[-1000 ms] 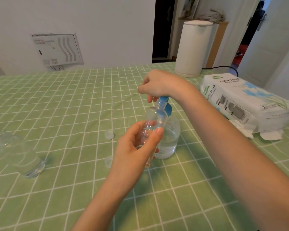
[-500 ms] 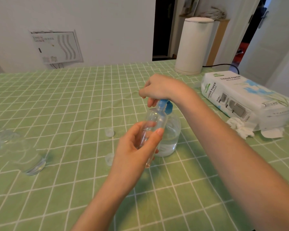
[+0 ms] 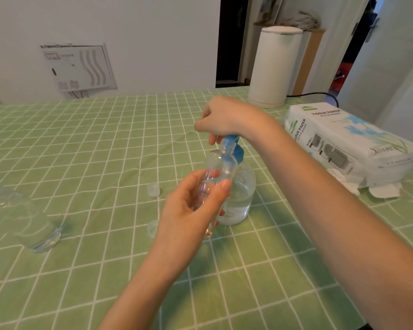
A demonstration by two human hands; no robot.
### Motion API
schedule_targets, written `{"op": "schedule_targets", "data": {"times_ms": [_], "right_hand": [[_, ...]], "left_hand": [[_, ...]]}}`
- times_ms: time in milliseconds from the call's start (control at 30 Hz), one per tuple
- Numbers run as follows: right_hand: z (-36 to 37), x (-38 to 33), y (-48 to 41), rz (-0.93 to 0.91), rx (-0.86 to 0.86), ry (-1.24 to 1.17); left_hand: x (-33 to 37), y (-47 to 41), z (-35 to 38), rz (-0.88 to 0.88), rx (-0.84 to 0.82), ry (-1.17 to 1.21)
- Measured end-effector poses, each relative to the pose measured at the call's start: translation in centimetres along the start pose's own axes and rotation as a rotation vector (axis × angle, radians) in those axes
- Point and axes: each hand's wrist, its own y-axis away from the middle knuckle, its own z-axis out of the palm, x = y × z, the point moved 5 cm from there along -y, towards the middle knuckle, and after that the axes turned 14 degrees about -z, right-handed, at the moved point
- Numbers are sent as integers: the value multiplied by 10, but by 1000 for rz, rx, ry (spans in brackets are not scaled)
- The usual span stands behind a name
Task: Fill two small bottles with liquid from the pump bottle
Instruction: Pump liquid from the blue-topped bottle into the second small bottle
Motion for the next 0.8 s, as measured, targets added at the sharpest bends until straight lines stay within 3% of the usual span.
{"op": "schedule_targets", "data": {"times_ms": [433,800], "right_hand": [[14,7,3,29,-14,-114],[0,0,1,-6,3,-6]], "left_hand": [[-5,0,0,-14,1,-2],[1,0,-1,9,-13,-7]]}}
